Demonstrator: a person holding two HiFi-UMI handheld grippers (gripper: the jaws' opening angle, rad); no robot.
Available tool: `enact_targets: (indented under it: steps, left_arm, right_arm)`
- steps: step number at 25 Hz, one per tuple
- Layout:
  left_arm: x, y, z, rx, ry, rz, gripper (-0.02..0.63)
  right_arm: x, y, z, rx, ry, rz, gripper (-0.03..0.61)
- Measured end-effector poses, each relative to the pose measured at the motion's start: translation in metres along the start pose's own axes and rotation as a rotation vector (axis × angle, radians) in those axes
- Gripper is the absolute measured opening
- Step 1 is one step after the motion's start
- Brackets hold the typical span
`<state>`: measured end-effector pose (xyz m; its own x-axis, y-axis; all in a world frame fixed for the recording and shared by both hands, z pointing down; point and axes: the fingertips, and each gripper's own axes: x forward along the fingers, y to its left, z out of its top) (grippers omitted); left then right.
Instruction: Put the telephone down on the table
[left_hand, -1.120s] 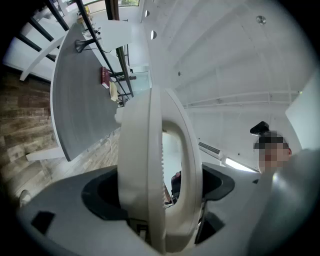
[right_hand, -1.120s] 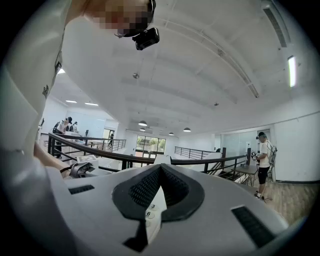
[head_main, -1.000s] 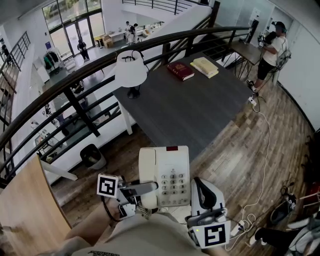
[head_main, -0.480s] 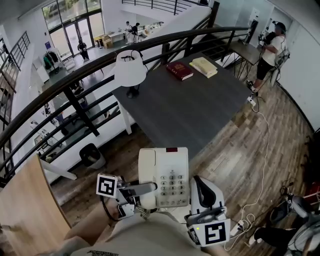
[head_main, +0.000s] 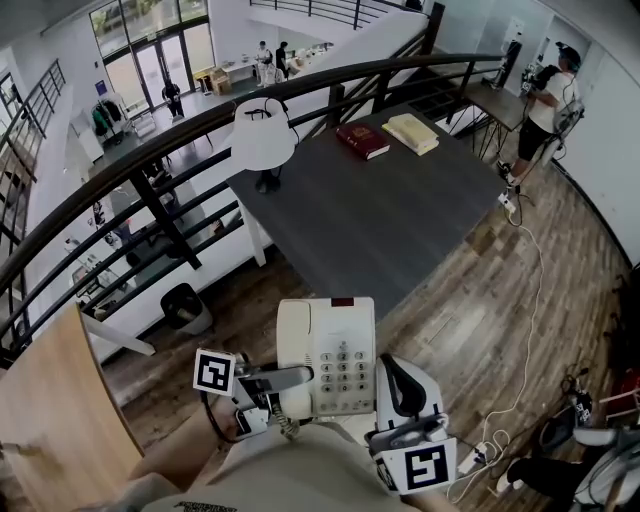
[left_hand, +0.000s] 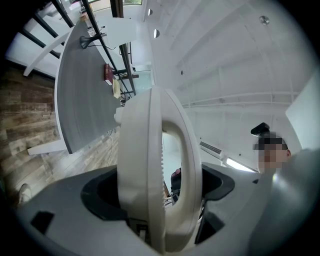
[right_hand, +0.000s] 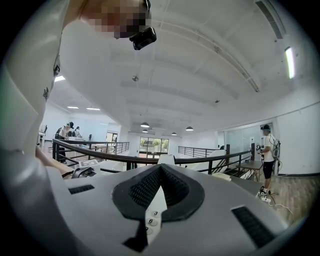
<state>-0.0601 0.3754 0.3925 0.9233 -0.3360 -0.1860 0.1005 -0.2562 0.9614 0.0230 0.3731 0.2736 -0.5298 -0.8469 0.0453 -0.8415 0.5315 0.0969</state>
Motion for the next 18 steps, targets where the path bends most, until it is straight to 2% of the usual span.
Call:
enact_targets:
  steps: [18]
  left_arm:
    - [0.045,0.003,-0.002,0.033,-0.078,0.009,0.420]
  right_arm:
    - [-0.017,-0.042,-0.005,-0.001,-0.044,0.063,0.000]
